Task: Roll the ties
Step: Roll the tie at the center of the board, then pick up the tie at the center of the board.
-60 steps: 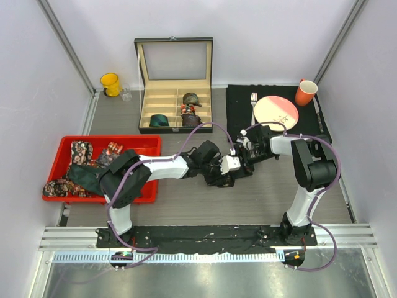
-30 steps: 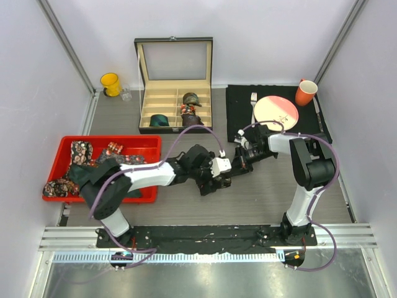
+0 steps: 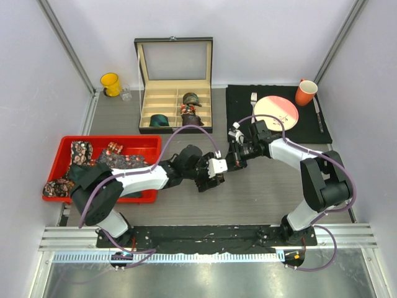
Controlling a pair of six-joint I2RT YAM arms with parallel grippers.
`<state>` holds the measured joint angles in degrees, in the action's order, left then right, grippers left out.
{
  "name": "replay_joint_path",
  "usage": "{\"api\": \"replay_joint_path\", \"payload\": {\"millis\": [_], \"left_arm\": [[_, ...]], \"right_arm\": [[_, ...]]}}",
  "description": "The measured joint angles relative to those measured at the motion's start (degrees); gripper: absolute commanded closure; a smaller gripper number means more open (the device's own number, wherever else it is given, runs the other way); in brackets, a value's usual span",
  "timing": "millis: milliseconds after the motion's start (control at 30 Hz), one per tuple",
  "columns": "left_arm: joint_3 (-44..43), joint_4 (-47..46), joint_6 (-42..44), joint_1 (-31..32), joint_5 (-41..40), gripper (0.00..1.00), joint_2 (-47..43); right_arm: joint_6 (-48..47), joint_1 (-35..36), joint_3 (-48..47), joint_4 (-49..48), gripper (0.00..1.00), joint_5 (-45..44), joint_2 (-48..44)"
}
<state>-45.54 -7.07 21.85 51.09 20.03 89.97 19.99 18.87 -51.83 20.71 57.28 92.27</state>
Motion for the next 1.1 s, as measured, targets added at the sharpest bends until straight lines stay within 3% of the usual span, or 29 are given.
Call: {"api": "replay_joint_path", "payload": {"millis": [33, 133, 167, 200, 300, 333, 367, 533, 767, 967, 1100], "left_arm": [[0.0, 0.0, 0.0, -0.1, 0.0, 0.5, 0.0], [0.0, 0.1, -0.1, -0.1, 0.2, 0.66, 0.1], [0.0, 0.1, 0.0, -0.1, 0.4, 0.66, 0.0], [0.0, 0.3, -0.1, -0.1, 0.5, 0.64, 0.0], [0.0, 1.3, -0.2, -0.2, 0.8, 0.29, -0.7], [0.0, 1.9, -0.4, -0.2, 0.7, 0.06, -1.1], [0.0, 2.7, -0.8, -0.2, 0.7, 0.0, -1.7], [-3.7, 12.0, -6.6, -2.2, 1.3, 0.0, -6.0], [-18.5, 28.0, -18.3, -15.4, 3.7, 0.0, -12.7], [-34.3, 40.4, -24.8, -33.1, 19.4, 0.0, -11.5], [-40.2, 44.5, -30.2, -39.9, 30.1, 0.0, -7.3]], "right_arm": [[0.3, 0.0, 0.0, 0.0, 0.99, 0.2, 0.0], [1.0, 0.2, 0.0, 0.1, 0.99, 0.6, 0.0], [1.0, 0.2, 0.0, 0.1, 0.99, 0.8, 0.0], [1.0, 0.2, 0.0, 0.2, 0.99, 0.8, 0.0], [1.0, 0.2, 0.0, 0.4, 0.99, 1.3, 0.0], [1.1, 0.2, -0.1, 0.5, 0.99, 1.5, 0.0], [1.0, 0.2, -0.2, 0.7, 0.99, 1.6, 0.0], [1.0, -1.0, -3.1, 1.7, 0.99, 2.3, 0.0], [2.3, -9.8, -12.3, 2.0, 0.99, 2.5, 0.0], [8.2, -11.5, -18.3, -3.7, 0.99, 3.6, 0.0], [16.8, -10.9, -18.1, -11.6, 0.99, 4.9, 0.0]]}}
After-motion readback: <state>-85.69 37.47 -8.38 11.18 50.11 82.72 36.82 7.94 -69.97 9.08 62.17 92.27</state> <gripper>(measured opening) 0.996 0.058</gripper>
